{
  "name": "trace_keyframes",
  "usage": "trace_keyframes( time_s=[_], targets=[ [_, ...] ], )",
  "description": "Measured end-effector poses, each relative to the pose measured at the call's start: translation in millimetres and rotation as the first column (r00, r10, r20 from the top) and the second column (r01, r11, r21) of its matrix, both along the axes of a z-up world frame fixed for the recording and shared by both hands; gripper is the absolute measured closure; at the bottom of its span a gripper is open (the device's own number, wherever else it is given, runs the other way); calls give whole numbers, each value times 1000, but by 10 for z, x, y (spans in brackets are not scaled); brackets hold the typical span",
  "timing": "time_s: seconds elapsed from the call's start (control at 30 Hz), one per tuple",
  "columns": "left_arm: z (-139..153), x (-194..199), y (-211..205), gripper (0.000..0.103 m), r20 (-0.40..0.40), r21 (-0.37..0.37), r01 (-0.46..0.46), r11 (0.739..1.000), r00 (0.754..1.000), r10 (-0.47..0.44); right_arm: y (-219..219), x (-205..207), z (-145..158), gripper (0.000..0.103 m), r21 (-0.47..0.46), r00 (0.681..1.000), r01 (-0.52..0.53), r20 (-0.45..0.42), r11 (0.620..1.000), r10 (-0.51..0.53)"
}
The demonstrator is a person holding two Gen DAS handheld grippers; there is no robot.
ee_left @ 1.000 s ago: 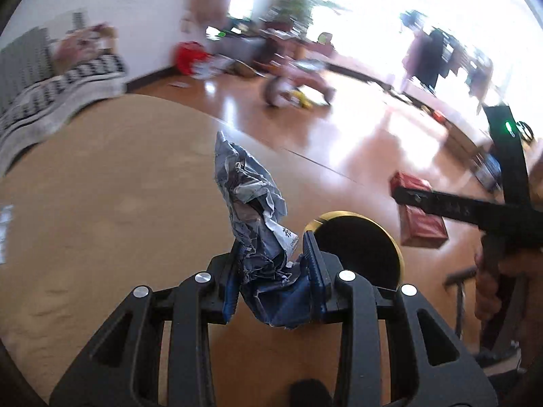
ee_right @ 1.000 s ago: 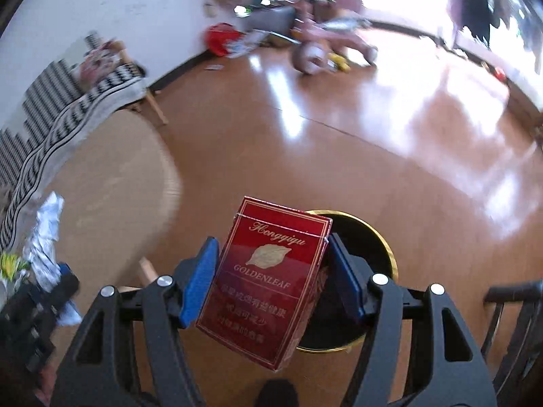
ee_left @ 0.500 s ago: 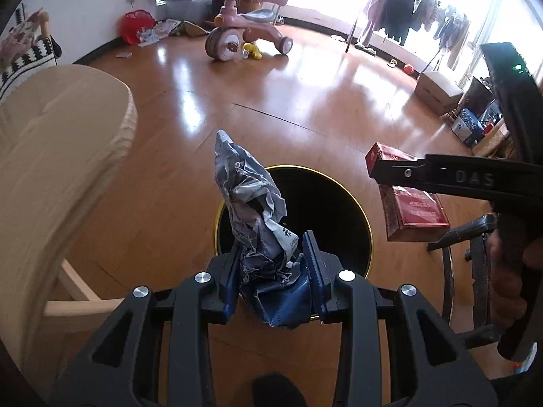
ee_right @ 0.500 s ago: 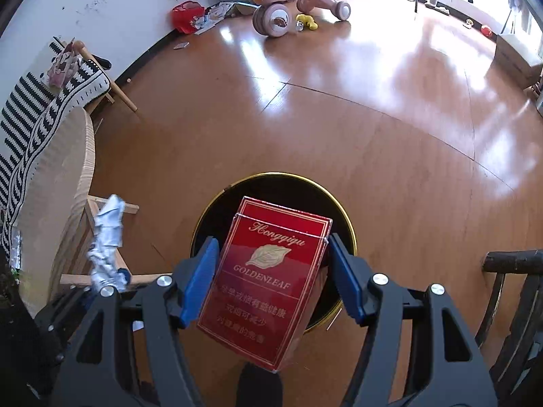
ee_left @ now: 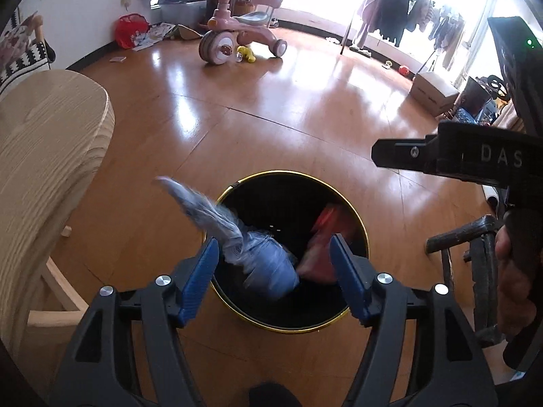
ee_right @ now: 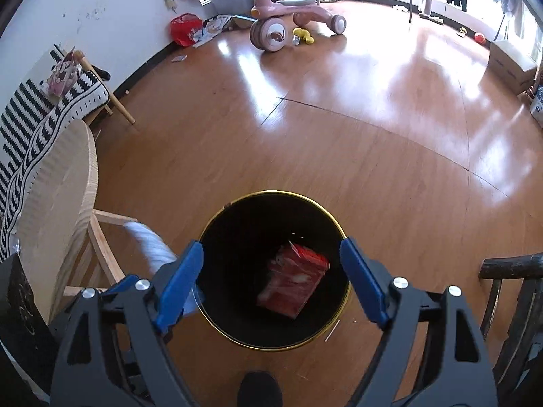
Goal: Collect trash
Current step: 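Carry both items over the bin and open both tools to drop them, then grasp the white-green carton with the left tool while the right tool grasps crumpled foil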
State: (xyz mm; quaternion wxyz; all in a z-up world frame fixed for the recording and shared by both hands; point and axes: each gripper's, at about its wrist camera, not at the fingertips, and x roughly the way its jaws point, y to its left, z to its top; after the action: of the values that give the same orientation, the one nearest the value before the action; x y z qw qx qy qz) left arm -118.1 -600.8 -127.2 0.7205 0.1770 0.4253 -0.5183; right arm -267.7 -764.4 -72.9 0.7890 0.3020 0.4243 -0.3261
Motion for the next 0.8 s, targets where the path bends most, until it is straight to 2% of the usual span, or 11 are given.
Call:
trace_keyframes(
  time_s=[0.1, 0.17, 0.23, 0.3, 0.4, 0.53, 0.63, 0.8],
  targets=[
    [55, 33, 52, 37, -1, -9, -13, 1000, 1000, 13, 40, 23, 28, 22, -8, 1000, -1, 2, 1000, 1],
    [105, 60, 103, 33, 2, -17, -19, 1000, 1000, 19, 69, 51, 63, 19, -14, 1000, -3, 8, 1000, 3],
    [218, 97, 209, 20, 23, -29, -39, 999, 999, 40, 119, 89, 125, 15, -30, 1000, -2, 15, 1000, 2],
    [340, 133, 359, 12, 57, -44, -67, 997, 996, 70, 208, 161, 224, 14, -54, 1000, -3, 30, 999, 4],
    [575, 232, 650, 11, 92, -75, -92, 993, 991, 98, 399, 320, 392, 13, -75, 998, -23, 61, 997, 27],
    [907, 453, 1173, 10, 124, -114, -161, 980, 977, 175, 866, 675, 643, 10, -113, 989, -96, 101, 989, 107],
    [1132, 665, 1688, 10, 153, -133, -232, 964, 956, 251, 1258, 979, 789, 10, -123, 976, -163, 128, 979, 178],
    [1391, 1065, 2745, 10, 213, -145, -370, 918, 894, 394, 2151, 1660, 998, 10, -128, 923, -330, 165, 935, 348]
  ],
)
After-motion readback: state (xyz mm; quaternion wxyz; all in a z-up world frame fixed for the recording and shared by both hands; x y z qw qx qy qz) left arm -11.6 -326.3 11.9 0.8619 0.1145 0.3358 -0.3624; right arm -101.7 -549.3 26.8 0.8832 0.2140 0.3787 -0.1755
